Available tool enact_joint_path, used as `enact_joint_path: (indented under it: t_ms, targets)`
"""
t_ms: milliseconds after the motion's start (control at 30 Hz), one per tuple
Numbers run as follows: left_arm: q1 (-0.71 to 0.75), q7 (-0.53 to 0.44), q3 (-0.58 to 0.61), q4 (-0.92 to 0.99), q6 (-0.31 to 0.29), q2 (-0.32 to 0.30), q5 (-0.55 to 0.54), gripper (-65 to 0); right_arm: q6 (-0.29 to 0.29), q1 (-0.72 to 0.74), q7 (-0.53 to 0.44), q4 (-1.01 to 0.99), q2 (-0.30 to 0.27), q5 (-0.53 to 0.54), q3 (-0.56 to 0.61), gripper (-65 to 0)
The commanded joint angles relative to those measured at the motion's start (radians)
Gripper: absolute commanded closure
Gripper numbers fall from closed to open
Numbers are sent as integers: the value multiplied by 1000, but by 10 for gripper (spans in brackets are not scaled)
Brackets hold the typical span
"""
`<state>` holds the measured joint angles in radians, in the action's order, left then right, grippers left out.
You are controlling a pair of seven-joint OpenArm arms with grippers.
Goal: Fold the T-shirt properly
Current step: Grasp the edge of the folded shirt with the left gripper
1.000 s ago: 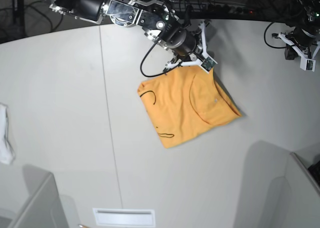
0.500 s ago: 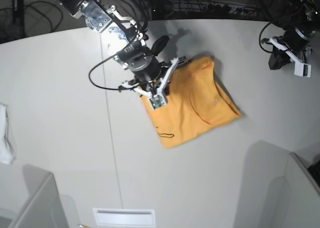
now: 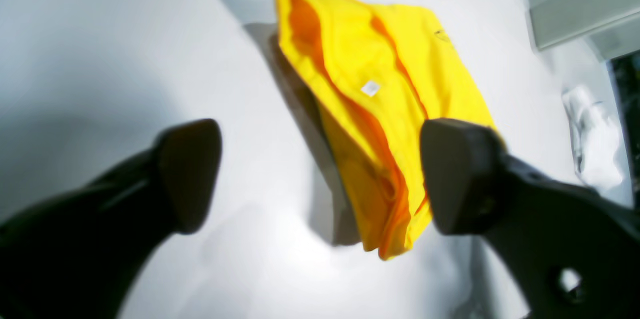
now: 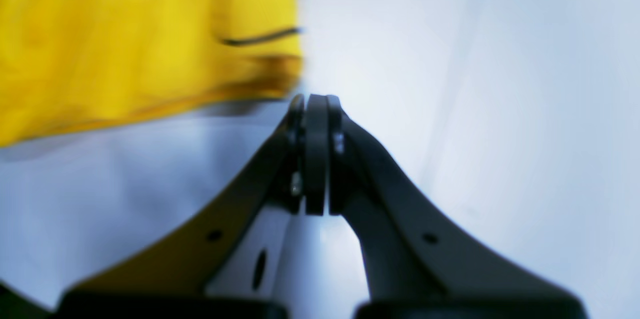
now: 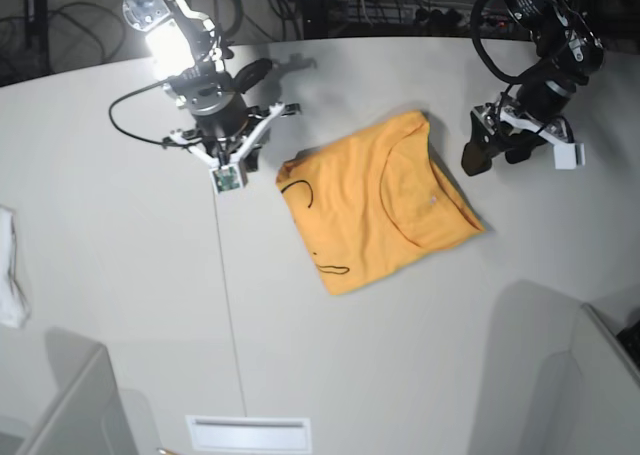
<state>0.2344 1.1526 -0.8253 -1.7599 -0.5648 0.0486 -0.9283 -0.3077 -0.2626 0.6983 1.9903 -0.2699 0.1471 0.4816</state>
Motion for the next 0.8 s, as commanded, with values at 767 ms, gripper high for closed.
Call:
enact_joint_path:
  t_ms: [767]
  targets:
    - [-142,-67,231,285,214,15,127,-597,2,-88,-139,17,-4,7,-59,0]
